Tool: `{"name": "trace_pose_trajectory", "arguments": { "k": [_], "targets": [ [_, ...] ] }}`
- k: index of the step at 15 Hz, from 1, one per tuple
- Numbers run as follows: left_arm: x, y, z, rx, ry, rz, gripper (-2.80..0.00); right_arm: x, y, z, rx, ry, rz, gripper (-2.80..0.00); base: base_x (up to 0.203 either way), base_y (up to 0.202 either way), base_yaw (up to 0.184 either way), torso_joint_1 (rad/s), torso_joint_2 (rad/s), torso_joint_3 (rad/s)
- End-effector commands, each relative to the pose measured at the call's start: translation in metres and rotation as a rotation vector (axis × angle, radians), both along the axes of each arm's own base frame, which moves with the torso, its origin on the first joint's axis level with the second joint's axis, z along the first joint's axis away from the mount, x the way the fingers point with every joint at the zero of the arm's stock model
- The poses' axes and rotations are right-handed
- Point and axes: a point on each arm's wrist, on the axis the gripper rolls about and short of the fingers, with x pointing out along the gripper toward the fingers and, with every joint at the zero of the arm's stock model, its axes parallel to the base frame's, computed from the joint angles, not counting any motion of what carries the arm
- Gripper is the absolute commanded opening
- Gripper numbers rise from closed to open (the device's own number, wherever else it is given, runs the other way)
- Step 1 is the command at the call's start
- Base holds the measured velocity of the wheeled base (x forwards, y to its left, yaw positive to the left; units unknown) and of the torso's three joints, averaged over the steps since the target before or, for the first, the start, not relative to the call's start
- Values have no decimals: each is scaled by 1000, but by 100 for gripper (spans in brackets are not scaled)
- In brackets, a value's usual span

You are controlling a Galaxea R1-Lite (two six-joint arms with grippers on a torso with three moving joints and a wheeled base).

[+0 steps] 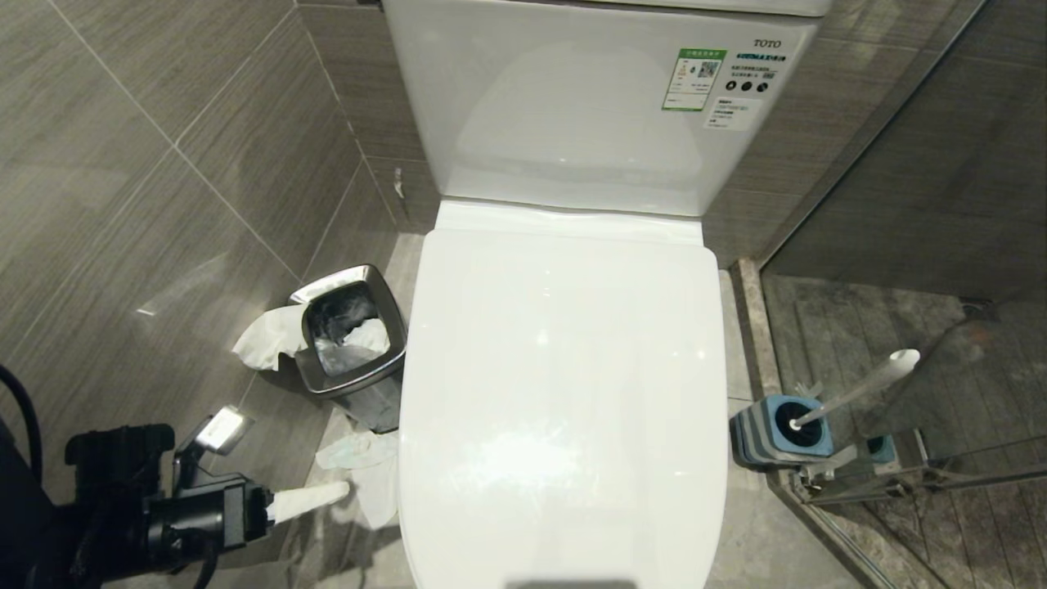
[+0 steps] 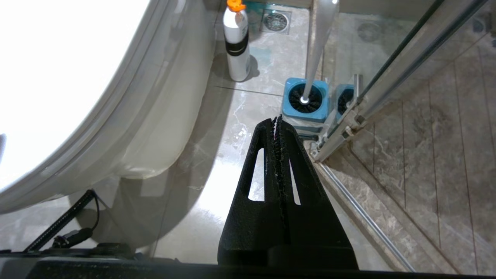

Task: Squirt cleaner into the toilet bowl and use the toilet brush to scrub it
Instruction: Use the left hand to lift the toilet lid slightly

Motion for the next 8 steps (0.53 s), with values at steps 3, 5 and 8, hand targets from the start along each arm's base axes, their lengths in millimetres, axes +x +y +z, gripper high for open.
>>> {"name": "trace_pose_trajectory", "arguments": {
  "k": [3, 5, 8],
  "targets": [
    [-10, -22, 36, 4, -106, -82, -280, 0, 0, 0, 0, 1, 0, -280, 0, 0, 0, 0, 0, 0],
    [-17, -35, 51, -7, -92, -112, -280, 0, 0, 0, 0, 1, 0, -280, 0, 0, 0, 0, 0, 0],
    [-23, -46, 54, 4, -79, -128, -280, 0, 0, 0, 0, 1, 0, -280, 0, 0, 0, 0, 0, 0]
  ]
}}
